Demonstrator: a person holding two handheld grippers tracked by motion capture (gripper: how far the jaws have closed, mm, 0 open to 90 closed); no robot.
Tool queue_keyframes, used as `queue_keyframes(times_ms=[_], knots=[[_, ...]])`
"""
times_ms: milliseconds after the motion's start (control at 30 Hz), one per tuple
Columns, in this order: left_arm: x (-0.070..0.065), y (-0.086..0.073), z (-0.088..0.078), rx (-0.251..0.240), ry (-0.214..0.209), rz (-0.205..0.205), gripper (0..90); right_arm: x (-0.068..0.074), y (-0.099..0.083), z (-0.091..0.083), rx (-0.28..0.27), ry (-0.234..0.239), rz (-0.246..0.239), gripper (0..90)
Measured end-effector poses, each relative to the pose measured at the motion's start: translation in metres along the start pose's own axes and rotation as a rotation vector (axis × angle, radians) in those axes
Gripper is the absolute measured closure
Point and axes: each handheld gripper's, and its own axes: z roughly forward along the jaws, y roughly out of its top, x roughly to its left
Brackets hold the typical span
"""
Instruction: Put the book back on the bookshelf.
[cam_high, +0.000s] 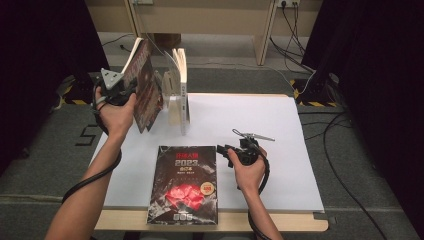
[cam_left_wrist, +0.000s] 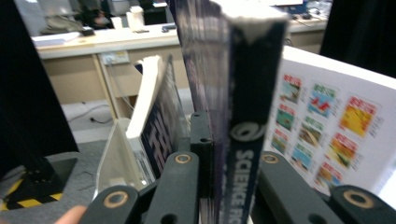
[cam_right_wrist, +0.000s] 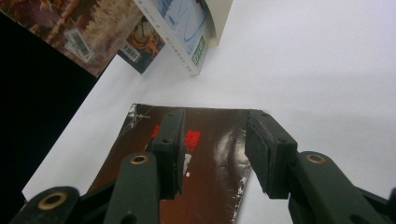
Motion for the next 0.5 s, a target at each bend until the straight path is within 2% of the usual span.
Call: queue_keyframes(times_ms=[133,367,500], knots=[[-0.002,0.001,0.008,-0.015,0.024,-0.003,83.4,0.0,0.0,0.0,0.003,0.0,0.005,58.6],[-0.01,-0.002,0.022,-0.024,0.053,0.037,83.4,0.0,-0.001,0.0,0.0,0.0,0.005,58.6],[-0.013,-0.007,0.03,-0.011,0.061,0.055,83.4,0.0,-0.001,0.0,0.0,0.002,-0.011,58.6]])
